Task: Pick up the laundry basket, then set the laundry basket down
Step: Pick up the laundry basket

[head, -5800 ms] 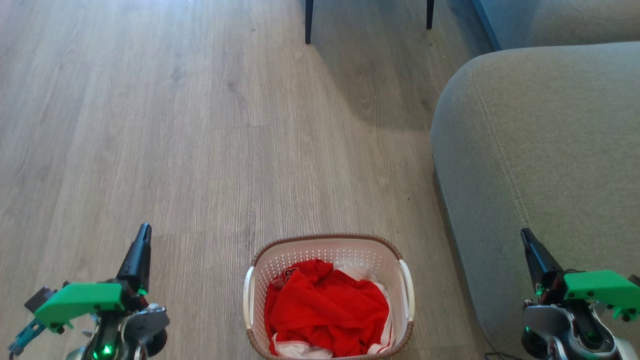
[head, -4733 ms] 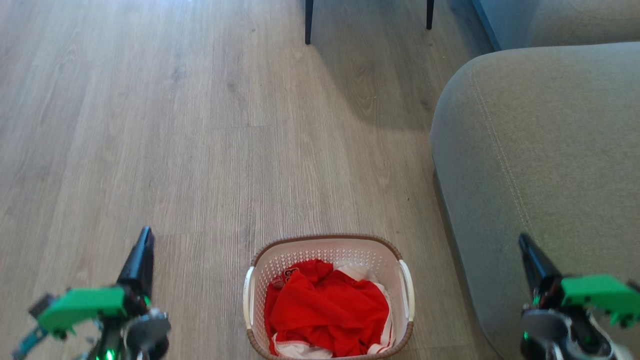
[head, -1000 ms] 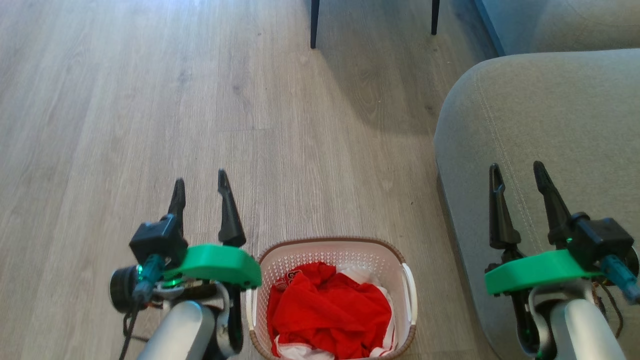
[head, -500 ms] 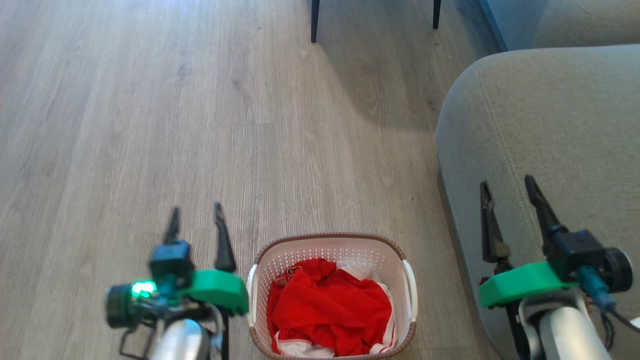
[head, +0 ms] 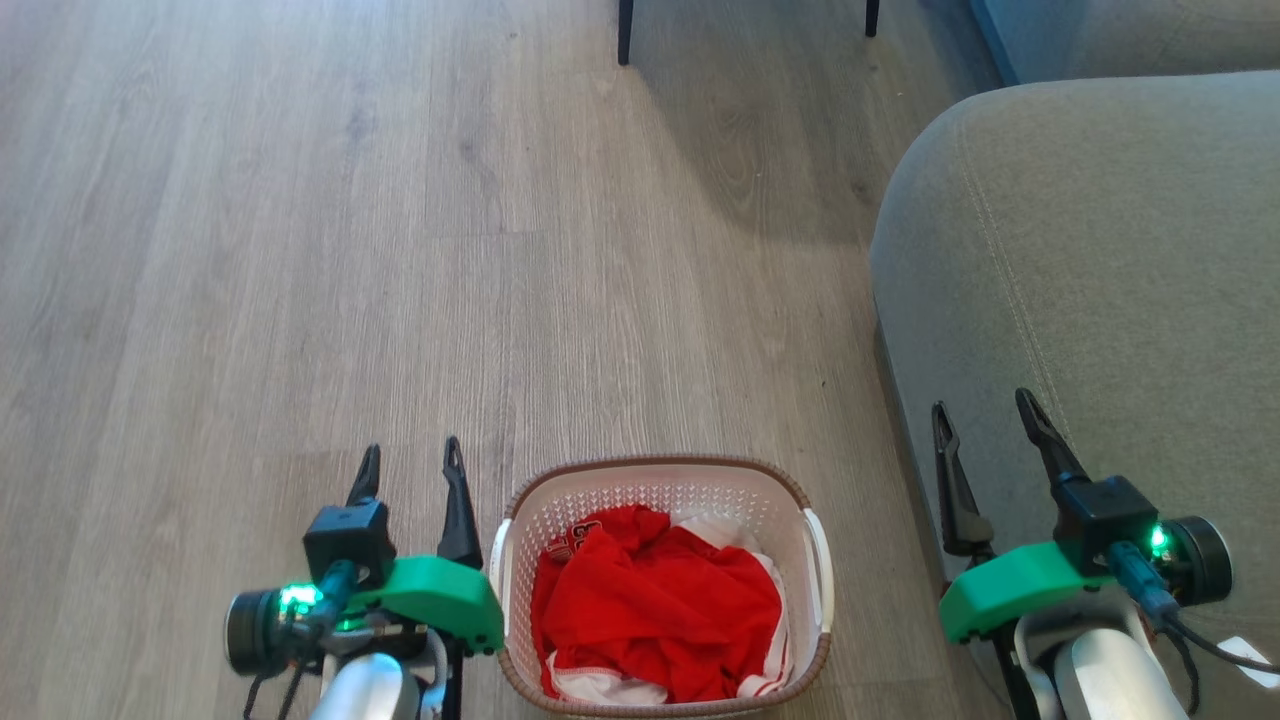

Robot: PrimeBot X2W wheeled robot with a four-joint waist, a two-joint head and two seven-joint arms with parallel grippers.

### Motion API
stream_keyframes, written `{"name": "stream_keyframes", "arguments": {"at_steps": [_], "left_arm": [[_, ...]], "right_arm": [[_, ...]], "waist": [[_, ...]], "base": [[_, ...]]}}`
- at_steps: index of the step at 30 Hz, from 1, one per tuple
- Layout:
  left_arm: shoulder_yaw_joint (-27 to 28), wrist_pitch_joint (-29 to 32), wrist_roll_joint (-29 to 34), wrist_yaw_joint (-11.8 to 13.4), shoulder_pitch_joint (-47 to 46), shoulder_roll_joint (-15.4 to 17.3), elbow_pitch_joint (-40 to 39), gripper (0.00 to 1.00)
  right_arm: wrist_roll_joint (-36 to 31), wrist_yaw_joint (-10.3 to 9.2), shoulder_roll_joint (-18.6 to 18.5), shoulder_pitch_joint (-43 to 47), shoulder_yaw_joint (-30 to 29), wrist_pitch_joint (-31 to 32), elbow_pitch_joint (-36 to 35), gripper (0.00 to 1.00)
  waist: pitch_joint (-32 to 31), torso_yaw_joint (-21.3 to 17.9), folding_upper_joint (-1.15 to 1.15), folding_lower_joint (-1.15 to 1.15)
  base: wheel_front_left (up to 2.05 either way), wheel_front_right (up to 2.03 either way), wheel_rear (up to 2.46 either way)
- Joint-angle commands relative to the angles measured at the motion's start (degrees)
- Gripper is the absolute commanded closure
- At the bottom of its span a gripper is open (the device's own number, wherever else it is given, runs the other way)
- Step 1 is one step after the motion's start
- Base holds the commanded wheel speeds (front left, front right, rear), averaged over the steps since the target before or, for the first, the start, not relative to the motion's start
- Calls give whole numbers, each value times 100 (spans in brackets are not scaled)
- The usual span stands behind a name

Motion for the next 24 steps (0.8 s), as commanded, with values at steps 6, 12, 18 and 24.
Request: {"name": "stream_keyframes", "arguments": {"at_steps": [6,12,18,24], "left_arm": [[262,-62,-361,-206,-294,-9,126,0],[257,-62,-432,-233,-358,-9,258,0],[222,-62,-527,-250,-515,-9,470,0],[153,-62,-607,-353,-848,-9,1034,0]], "right_arm": [[20,41,-15,-286,155,-74,-37,0],[64,41,-51,-335,202,-74,107,0],[177,41,-80,-515,273,-74,367,0],[364,41,-137,-903,459,-74,923,0]], "waist": [[95,2,0,0],[221,19,0,0],[615,38,0,0],[1128,-8,0,0]], "base": [[0,0,0],[0,0,0],[0,0,0],[0,0,0]]}}
